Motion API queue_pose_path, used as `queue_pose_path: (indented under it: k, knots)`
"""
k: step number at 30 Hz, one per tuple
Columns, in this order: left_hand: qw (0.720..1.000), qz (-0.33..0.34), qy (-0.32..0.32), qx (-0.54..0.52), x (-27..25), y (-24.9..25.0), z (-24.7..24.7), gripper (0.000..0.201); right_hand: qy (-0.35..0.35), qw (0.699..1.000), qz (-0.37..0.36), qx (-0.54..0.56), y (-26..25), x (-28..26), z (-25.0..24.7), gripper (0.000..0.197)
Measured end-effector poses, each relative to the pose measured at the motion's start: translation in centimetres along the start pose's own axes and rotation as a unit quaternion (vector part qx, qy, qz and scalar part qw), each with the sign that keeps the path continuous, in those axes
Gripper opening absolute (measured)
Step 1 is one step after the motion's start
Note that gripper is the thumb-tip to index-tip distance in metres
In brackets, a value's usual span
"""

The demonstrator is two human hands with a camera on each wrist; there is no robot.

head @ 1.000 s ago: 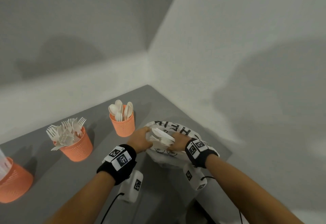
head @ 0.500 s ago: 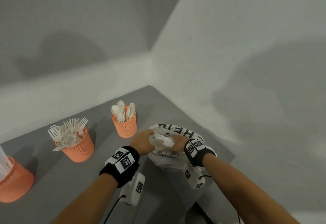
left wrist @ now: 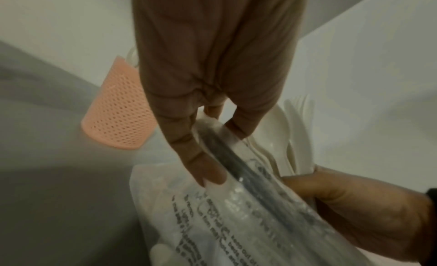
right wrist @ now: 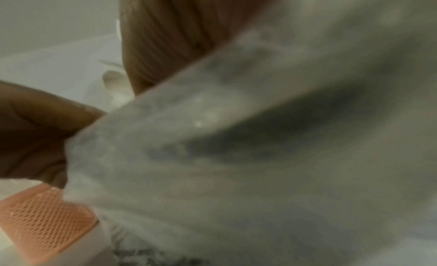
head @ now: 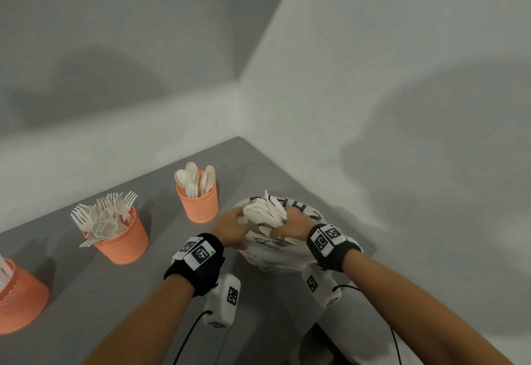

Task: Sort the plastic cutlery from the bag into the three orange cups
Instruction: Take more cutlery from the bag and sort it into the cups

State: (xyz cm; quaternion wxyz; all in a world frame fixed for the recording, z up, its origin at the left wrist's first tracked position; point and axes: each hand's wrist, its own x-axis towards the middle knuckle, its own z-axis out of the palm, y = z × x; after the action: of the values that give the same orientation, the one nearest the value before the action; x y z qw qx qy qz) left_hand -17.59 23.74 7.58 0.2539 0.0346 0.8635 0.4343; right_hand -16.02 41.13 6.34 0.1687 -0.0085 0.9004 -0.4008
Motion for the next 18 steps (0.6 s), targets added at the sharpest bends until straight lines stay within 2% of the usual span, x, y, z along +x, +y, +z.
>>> queue_pose_path:
  k: [2, 4, 7, 9, 11, 14, 16, 18]
  knots:
    - [0.995, -0.007, -0.016, -0.096, -0.1, 0.1, 0.5, 0.048, 0.011, 1.000, -0.016, 0.013, -0.2, -0.1, 0.1, 0.021]
    - [0.991, -0.001, -0.024, -0.133, -0.4, 0.3, 0.9, 0.045, 0.039, 0.999, -0.020, 0.000, -0.2, -0.2, 0.1, 0.027]
    - [0.984, 0.011, -0.039, -0.171, -0.9, 0.6, 1.1, 0.033, 0.080, 0.995, -0.010, 0.054, -0.6, -0.5, -0.2, 0.016]
    - [0.986, 0.032, -0.012, -0.164, -1.2, 0.7, 0.8, 0.025, 0.111, 0.987, -0.015, 0.114, -1.6, -0.8, -0.9, 0.021]
    - [0.985, 0.073, 0.052, -0.151, -1.3, 0.6, 0.3, 0.023, 0.154, 0.967, -0.034, 0.201, -3.1, -0.8, -1.6, 0.023]
    - [0.952, 0.090, 0.151, -0.249, -2.2, 0.5, -1.1, 0.022, 0.197, 0.928, -0.047, 0.314, -5.9, -0.4, -2.3, 0.024]
    - [0.923, 0.067, 0.146, -0.349, -3.2, 0.4, -2.2, 0.023, 0.190, 0.909, -0.060, 0.367, -8.0, -0.1, -1.9, 0.032]
    - [0.898, 0.028, 0.109, -0.426, -4.4, -0.3, -3.0, 0.029, 0.165, 0.894, -0.083, 0.408, -10.1, 0.1, -0.6, 0.033]
